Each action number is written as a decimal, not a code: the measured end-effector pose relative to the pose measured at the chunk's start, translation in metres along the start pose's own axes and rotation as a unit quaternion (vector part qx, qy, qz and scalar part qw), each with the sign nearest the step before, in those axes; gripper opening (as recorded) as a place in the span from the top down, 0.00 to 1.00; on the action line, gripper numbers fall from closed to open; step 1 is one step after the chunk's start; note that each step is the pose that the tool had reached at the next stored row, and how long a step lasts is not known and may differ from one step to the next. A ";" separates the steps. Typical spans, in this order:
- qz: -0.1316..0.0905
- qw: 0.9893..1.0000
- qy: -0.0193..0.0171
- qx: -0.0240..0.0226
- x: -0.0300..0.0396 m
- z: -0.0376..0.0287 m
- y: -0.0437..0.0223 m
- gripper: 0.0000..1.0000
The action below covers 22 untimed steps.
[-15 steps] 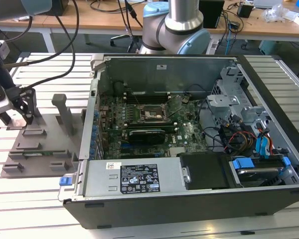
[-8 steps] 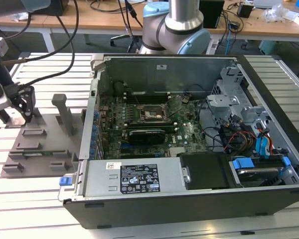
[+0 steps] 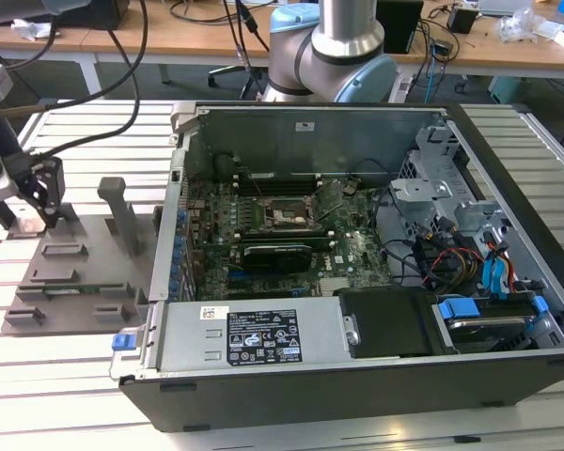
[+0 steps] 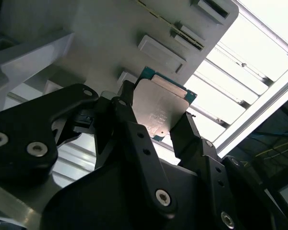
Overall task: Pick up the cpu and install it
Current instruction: 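Pick up the cpu and move it towards the insertion slot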
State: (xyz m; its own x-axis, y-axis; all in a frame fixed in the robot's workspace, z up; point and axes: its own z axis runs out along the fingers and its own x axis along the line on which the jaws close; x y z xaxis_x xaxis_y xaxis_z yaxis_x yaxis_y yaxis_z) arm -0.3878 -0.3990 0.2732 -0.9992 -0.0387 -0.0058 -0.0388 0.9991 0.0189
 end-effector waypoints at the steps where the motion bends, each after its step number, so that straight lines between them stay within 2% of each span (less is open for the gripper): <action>1: 0.000 1.000 0.000 0.000 0.0000 -0.0003 0.0000 0.45; 9: 0.000 1.000 0.000 0.000 0.0000 -0.0064 0.0001 0.45; 17: 0.000 1.000 0.000 0.000 -0.0001 -0.0188 0.0004 0.45; 22: 0.000 1.000 0.000 0.000 -0.0001 -0.0222 0.0004 0.45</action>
State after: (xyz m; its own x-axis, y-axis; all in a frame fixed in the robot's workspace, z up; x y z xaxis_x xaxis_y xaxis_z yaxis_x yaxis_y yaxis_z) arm -0.3878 -0.3990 0.2954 -0.9992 -0.0388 -0.0060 -0.0389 0.9991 0.0184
